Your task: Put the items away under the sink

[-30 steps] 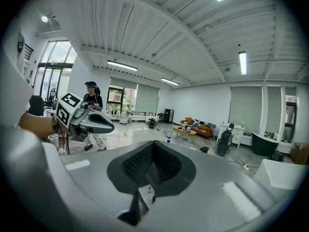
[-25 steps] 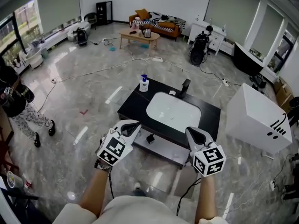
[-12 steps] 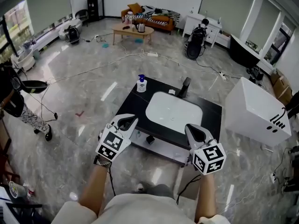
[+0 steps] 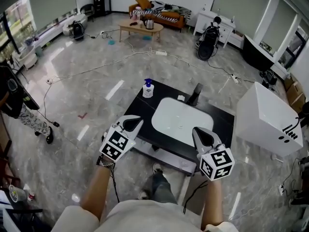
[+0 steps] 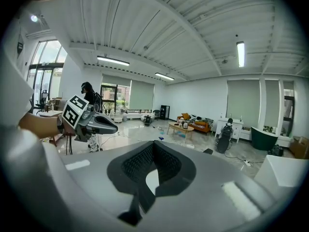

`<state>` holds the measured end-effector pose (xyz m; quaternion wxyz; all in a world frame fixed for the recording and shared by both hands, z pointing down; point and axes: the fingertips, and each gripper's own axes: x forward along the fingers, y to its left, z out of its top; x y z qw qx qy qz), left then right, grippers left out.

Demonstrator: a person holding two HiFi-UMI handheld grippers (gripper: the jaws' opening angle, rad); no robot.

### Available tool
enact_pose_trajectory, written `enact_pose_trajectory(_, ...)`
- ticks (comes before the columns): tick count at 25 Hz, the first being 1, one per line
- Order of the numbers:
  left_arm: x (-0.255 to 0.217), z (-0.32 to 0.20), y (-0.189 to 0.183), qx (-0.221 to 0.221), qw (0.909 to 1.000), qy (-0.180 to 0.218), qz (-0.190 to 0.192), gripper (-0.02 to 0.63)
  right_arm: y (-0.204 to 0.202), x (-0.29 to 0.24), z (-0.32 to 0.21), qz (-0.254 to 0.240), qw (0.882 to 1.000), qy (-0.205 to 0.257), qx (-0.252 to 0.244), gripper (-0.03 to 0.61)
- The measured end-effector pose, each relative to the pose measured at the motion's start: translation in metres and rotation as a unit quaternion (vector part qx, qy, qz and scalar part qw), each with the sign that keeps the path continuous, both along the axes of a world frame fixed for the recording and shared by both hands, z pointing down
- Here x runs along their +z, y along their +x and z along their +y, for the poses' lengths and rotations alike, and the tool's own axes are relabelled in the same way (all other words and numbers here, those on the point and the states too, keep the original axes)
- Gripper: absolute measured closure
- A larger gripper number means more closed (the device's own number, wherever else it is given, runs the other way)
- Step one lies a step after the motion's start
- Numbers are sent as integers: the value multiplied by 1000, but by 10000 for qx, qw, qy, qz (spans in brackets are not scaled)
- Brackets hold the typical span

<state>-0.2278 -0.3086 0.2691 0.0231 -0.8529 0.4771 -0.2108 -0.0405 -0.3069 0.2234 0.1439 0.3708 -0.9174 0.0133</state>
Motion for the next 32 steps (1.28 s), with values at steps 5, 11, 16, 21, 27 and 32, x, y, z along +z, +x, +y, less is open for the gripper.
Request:
enact_pose_trajectory(5,11,-58,-3,29,9998,-182,45,580,-3,8,-52,-12,9999,-111,-94,572)
enact_pose_trajectory(11,26,-125,-15,-90,9995,-301,23,553,-8,20,-110,-20,9996,-222,-143,572)
enact_pose_trajectory(16,54,-169,-18,7,9974,-715,16,504,-13,38,-150,-74,9992,-345,-205,572)
enact_pose_trajectory(21,91,-214,-29,-80,9950,-991,62,486,-17,60,-178,-22,9977,-561,-388,572)
enact_pose_trajectory(27,132,-262,-52,-346,9912,-1263,177,456,-13,82,-213,15,9961,-797,-384,572)
enact_pose_trajectory(32,158,-300,-67,-355,9899,-1336,318,378,-15,104,-238,16,9934,-1089,-370,572)
